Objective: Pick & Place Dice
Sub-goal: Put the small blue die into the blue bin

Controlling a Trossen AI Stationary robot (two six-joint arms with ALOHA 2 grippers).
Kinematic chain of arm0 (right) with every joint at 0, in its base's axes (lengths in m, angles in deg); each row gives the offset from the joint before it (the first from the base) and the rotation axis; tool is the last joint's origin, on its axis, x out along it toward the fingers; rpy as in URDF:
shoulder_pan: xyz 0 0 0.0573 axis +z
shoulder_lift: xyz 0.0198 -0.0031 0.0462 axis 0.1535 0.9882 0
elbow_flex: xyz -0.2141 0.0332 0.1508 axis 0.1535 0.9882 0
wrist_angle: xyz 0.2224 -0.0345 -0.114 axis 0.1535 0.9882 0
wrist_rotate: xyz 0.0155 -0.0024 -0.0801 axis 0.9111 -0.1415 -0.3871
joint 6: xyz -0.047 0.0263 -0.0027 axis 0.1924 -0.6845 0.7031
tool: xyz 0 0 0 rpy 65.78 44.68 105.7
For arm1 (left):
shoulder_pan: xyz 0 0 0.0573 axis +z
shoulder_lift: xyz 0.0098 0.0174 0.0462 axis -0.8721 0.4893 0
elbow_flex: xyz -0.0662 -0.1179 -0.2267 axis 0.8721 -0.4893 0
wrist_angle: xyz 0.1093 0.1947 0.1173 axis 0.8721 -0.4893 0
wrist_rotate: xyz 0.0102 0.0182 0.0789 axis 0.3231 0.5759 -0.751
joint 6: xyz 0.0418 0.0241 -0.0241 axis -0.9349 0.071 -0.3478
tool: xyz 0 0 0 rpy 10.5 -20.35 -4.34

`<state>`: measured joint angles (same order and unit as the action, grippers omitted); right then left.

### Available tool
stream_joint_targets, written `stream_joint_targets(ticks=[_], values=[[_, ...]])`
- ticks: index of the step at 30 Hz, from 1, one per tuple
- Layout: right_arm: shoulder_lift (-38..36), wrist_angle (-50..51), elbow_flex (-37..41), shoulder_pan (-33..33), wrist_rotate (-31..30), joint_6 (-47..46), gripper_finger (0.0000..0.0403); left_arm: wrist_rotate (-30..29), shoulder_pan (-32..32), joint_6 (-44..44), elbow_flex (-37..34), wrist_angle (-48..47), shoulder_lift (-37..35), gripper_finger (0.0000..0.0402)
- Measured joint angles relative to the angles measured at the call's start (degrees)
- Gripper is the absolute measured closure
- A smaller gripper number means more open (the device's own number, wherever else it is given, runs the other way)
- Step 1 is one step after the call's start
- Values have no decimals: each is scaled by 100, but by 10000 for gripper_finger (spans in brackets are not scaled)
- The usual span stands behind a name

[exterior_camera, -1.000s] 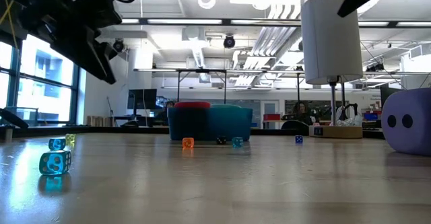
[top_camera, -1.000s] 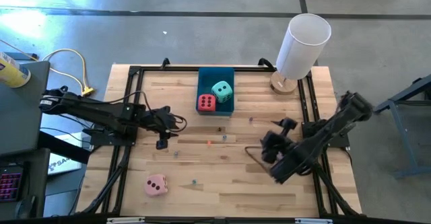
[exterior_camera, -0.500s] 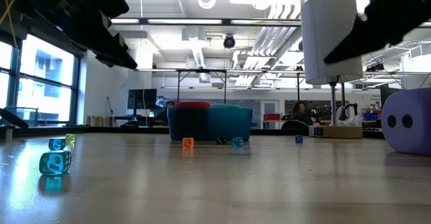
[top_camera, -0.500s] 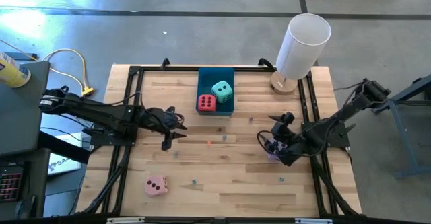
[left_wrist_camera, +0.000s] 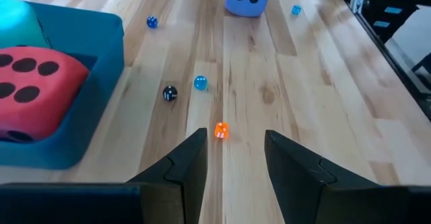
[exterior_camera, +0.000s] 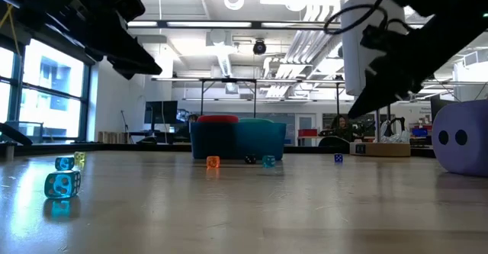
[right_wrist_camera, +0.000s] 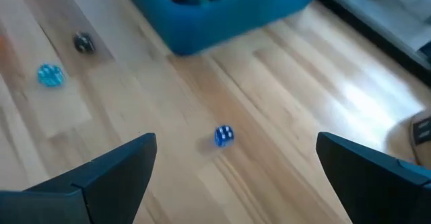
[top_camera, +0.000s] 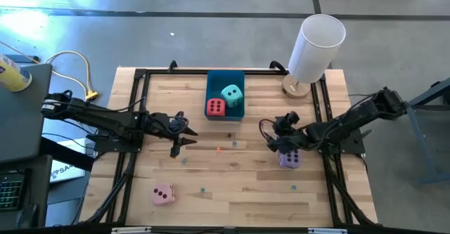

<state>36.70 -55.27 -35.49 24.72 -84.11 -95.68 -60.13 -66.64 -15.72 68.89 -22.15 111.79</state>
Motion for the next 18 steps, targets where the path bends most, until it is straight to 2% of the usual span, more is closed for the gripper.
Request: stream_joint_targets(ticks=[4, 18], values=[[334, -79, -3, -269, 371, 136, 3, -2, 0, 1, -164, 261, 0, 260], [1446, -941, -2, -660, 348, 688, 3, -4, 0, -1, -208, 347, 0, 260]])
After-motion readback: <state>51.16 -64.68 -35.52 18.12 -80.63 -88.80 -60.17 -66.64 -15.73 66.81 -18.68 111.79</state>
